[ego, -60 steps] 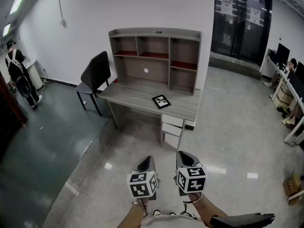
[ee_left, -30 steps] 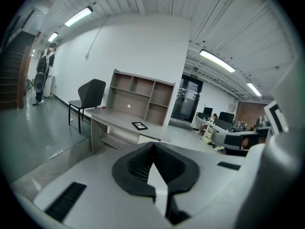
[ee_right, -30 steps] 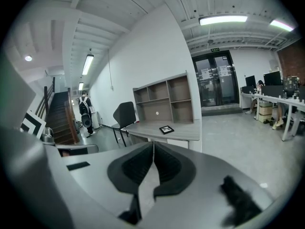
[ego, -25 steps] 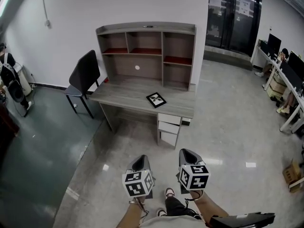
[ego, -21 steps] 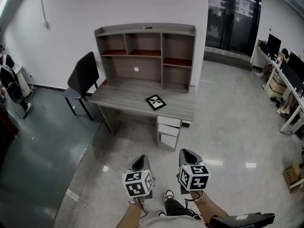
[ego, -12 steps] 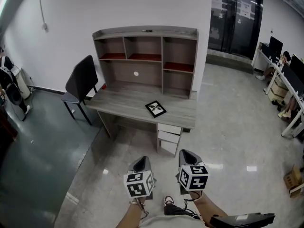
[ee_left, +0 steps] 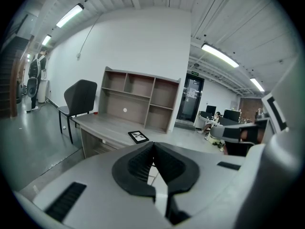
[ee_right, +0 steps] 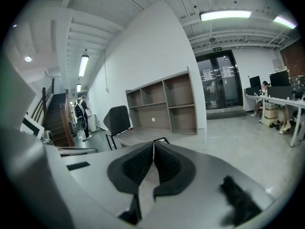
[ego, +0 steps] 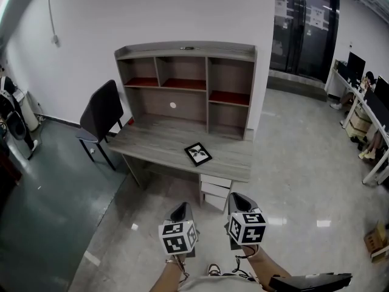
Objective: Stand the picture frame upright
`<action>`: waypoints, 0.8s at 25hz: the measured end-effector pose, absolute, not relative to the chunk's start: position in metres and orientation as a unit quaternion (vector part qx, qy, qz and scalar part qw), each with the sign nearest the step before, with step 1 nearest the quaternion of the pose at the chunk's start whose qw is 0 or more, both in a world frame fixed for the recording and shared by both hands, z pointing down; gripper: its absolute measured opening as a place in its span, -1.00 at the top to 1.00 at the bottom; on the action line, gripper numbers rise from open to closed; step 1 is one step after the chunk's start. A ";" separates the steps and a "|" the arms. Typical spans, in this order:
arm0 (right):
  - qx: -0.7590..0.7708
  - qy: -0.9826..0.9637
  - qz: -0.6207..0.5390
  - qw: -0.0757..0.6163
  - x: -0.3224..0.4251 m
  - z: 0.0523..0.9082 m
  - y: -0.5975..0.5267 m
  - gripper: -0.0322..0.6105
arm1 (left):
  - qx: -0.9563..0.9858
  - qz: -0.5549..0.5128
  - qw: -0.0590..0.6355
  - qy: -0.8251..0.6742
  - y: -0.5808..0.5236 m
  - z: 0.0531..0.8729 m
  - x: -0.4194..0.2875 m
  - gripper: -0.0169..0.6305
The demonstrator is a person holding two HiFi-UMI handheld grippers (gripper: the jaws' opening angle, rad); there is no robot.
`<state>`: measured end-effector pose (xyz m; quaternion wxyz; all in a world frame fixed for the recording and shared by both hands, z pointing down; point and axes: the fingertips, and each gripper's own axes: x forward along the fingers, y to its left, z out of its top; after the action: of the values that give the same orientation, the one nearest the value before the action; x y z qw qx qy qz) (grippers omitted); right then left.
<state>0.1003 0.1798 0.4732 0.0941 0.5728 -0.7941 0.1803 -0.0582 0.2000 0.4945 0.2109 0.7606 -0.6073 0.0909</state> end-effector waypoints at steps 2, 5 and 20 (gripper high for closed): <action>0.570 -0.796 0.181 0.094 0.104 0.472 0.167 0.80 | 0.758 0.091 0.211 -0.610 0.188 0.494 -0.056 0.91; 0.564 -0.800 0.181 0.092 0.106 0.469 0.146 0.80 | 0.754 0.091 0.210 -0.616 0.169 0.493 -0.055 0.91; 0.540 -0.814 0.192 0.098 0.109 0.483 0.072 0.80 | 0.732 0.099 0.213 -0.640 0.105 0.504 -0.057 0.91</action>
<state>0.1092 0.0715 0.4835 0.0982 0.5399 -0.8137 0.1917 -0.0572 0.1055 0.5038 0.2126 0.7319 -0.6397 0.0993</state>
